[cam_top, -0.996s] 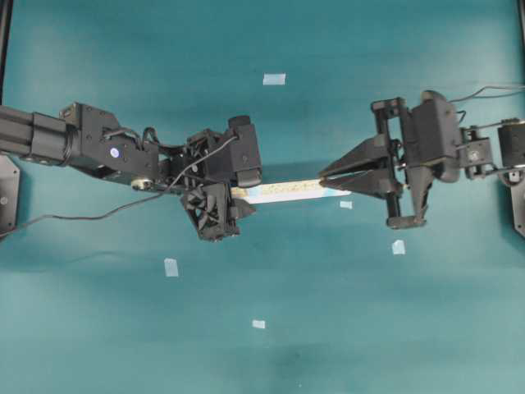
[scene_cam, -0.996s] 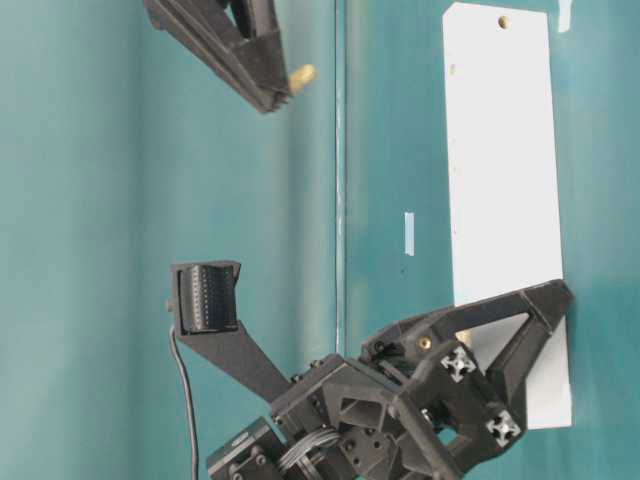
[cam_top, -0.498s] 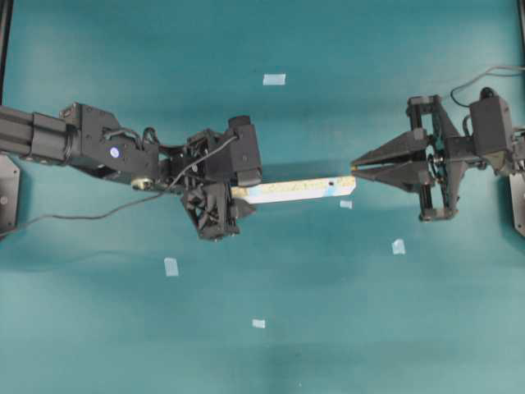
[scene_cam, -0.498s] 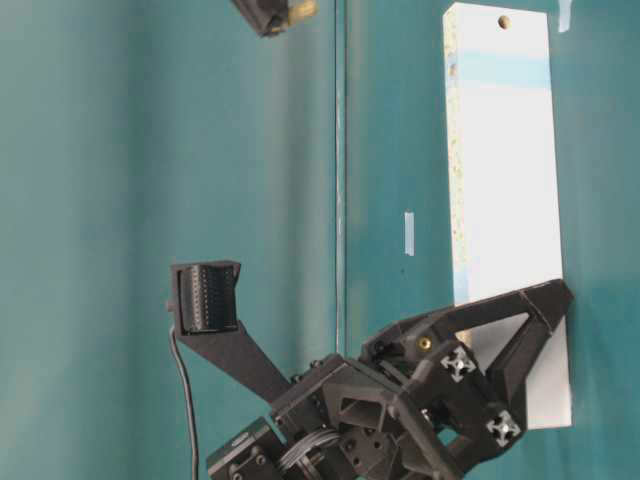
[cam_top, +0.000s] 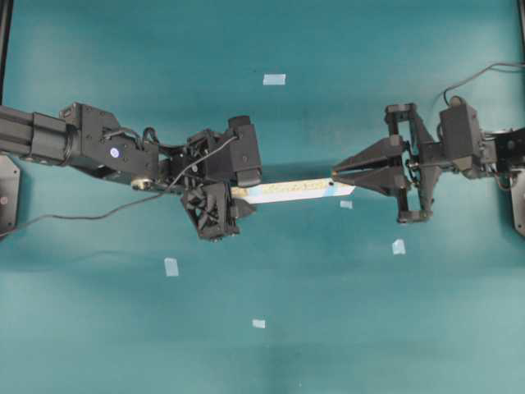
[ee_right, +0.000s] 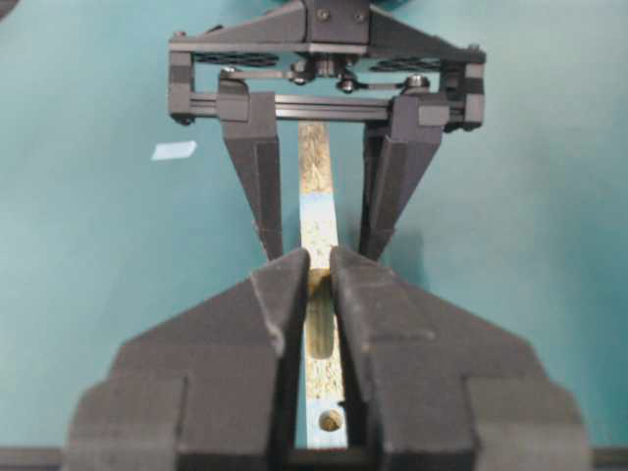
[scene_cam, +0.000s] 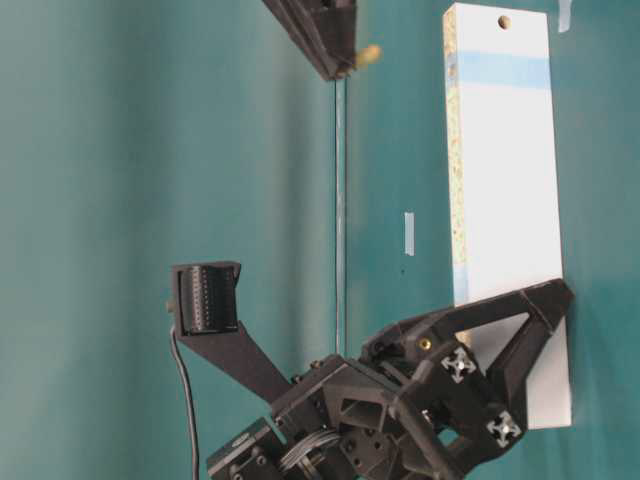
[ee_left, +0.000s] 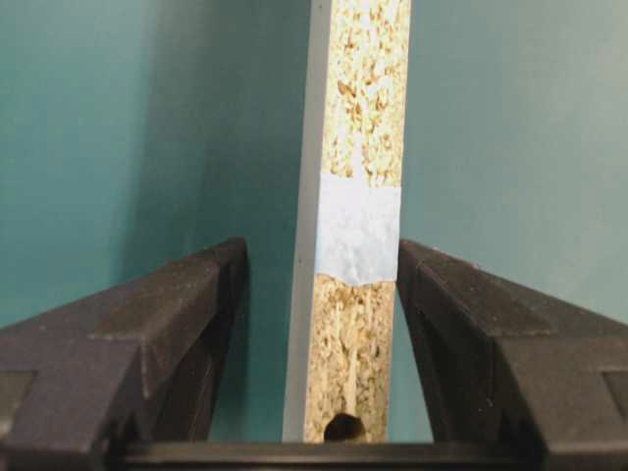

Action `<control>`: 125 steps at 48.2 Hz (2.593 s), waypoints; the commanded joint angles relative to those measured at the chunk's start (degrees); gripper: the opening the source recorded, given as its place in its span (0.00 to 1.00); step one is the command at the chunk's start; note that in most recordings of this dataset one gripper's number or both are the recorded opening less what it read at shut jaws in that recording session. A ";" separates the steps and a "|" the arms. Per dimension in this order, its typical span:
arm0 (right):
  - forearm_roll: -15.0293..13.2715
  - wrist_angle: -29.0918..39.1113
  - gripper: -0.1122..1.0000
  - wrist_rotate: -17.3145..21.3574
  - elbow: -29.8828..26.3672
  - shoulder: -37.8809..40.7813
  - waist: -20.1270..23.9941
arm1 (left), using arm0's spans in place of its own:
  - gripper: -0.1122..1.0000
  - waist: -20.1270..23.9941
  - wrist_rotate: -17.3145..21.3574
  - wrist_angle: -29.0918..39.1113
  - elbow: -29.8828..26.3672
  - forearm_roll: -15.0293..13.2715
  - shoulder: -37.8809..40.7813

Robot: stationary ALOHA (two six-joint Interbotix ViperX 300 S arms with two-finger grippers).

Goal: Move the wooden board into place and insert the rod into its hole.

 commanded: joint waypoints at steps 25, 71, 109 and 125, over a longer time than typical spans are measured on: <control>-0.18 -5.27 0.19 -0.70 -1.14 7.21 -0.18 | 0.65 0.00 -0.18 -0.35 -0.26 0.00 -2.11; 1.41 -4.66 0.19 -3.08 -1.93 9.49 -0.09 | 0.65 -0.09 -0.18 -0.35 0.09 0.00 -2.11; 1.32 -3.08 0.19 -3.08 0.26 10.55 -0.09 | 0.29 -0.09 0.26 -0.35 0.09 0.09 -2.02; 1.32 -2.64 0.19 -3.16 -0.18 10.46 -0.09 | 0.29 -0.09 0.09 -0.35 0.18 0.09 -1.93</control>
